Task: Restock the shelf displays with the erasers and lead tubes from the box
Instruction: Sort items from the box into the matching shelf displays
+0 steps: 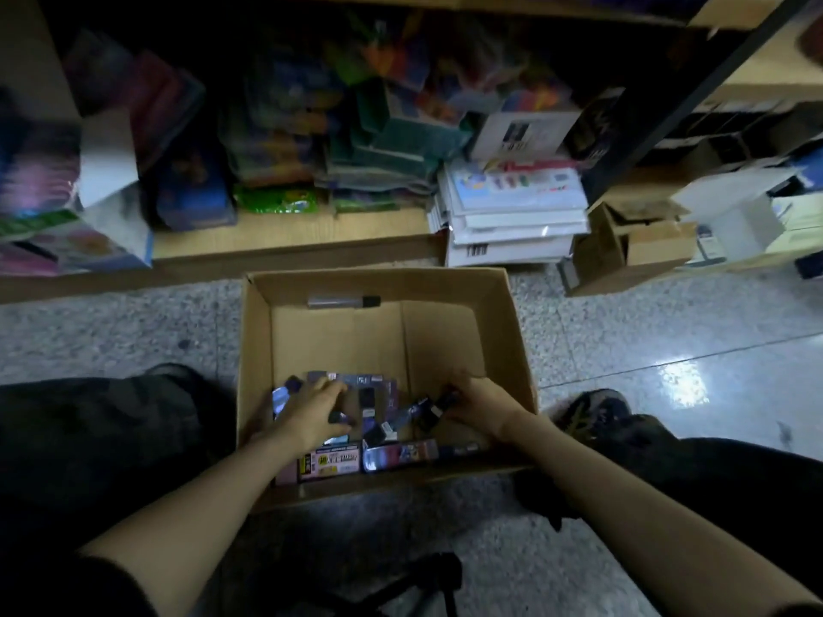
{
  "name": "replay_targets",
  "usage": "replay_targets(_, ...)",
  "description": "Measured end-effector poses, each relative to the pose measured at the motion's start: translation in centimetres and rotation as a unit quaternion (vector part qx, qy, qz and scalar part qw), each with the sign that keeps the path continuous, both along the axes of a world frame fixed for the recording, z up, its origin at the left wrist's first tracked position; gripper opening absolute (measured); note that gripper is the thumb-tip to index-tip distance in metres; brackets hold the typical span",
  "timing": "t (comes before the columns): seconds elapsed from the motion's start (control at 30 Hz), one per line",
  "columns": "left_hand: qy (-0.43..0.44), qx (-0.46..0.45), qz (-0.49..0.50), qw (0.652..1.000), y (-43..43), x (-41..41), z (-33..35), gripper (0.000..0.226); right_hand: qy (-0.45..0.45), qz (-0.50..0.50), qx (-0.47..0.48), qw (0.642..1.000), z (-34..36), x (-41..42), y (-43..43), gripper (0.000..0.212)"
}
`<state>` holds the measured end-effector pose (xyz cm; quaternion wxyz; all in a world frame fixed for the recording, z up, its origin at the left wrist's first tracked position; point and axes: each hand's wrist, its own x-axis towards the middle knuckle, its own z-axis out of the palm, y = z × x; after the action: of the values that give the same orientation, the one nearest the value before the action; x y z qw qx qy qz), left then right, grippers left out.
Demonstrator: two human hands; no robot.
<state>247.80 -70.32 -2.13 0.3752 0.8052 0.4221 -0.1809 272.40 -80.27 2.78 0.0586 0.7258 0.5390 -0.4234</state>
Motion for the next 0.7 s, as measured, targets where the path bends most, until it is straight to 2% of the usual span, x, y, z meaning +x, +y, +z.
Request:
replay_targets(0.1, 0.015, 0.059, -0.031, 0.998, 0.2, -0.2, -1.6, 0.063, -0.053, 0.029, 0.008, 0.998, -3.1, -0.3, -0.5, 0.059)
replay_targets(0.17, 0.004, 0.092, -0.052, 0.994, 1.0, -0.4, -2.5, 0.065, -0.076, 0.073, 0.011, 0.994, -4.7, -0.4, -0.6, 0.055)
replay_targets(0.27, -0.025, 0.102, -0.033, 0.994, 2.4, -0.3, -3.3, 0.065, -0.101, 0.092, 0.018, 0.99, -6.5, -0.7, -0.6, 0.051)
replay_targets(0.43, 0.027, 0.112, -0.068, 0.991, 3.7, 1.3, -4.2, 0.055, -0.155, 0.123, 0.05, 0.979, -8.0, -0.2, 0.2, 0.054)
replay_targets(0.53, 0.025, 0.12, -0.07, 0.99, 4.3, 2.2, -4.3, 0.036, -0.133, 0.064, 0.048, 0.988, -7.7, 0.9, 0.5, 0.051)
replay_targets(0.63, -0.014, 0.122, -0.043, 0.991, 4.9, 2.5, -3.7, 0.025, -0.053, -0.022, 0.061, 0.997, -6.6, 1.2, 0.6, 0.047)
replay_targets(0.7, -0.055, 0.099, -0.004, 0.994, 5.2, 2.3, -2.9, 0.017, 0.016, -0.01, 0.036, 0.999, -5.9, 0.6, 0.4, 0.041)
